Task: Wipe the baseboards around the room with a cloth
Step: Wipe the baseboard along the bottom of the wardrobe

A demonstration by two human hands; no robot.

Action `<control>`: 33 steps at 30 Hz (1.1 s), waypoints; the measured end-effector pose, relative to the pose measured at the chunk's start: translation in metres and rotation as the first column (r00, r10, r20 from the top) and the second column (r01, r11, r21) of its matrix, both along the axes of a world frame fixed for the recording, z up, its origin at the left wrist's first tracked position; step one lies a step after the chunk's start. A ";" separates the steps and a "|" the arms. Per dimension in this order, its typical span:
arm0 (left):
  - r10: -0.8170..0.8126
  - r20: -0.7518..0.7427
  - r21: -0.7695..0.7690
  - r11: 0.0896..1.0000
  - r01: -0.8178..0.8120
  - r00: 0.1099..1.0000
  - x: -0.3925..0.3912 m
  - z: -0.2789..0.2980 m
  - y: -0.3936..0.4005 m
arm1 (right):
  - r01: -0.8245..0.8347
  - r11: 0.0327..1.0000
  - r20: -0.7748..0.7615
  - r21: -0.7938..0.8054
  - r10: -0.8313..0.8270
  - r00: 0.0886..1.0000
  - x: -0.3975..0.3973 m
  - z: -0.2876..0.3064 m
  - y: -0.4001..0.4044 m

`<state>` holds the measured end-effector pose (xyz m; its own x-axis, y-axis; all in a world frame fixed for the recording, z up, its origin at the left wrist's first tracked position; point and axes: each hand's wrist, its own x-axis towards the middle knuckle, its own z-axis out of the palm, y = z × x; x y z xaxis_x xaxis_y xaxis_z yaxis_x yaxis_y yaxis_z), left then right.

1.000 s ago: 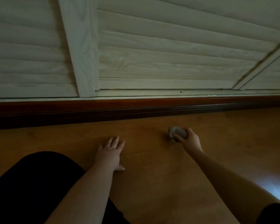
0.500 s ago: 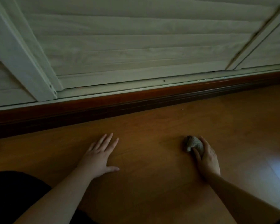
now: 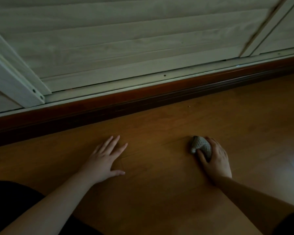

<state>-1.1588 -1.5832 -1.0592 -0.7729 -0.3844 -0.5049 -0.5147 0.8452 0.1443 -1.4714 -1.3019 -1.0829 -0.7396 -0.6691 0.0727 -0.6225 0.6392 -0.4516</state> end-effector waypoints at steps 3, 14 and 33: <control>-0.031 -0.005 0.009 0.999 0.031 0.999 -0.007 0.005 0.001 | -0.010 1.000 -0.015 -0.012 0.010 1.000 -0.001 -0.003 0.000; -0.230 0.041 0.030 0.973 0.228 0.972 -0.106 0.011 -0.003 | -0.028 1.000 -0.049 -0.003 0.027 0.998 -0.001 -0.009 0.003; -0.395 0.148 0.071 0.919 0.389 0.907 -0.163 0.006 -0.008 | -0.046 0.988 0.021 0.144 0.043 0.999 -0.009 -0.008 0.003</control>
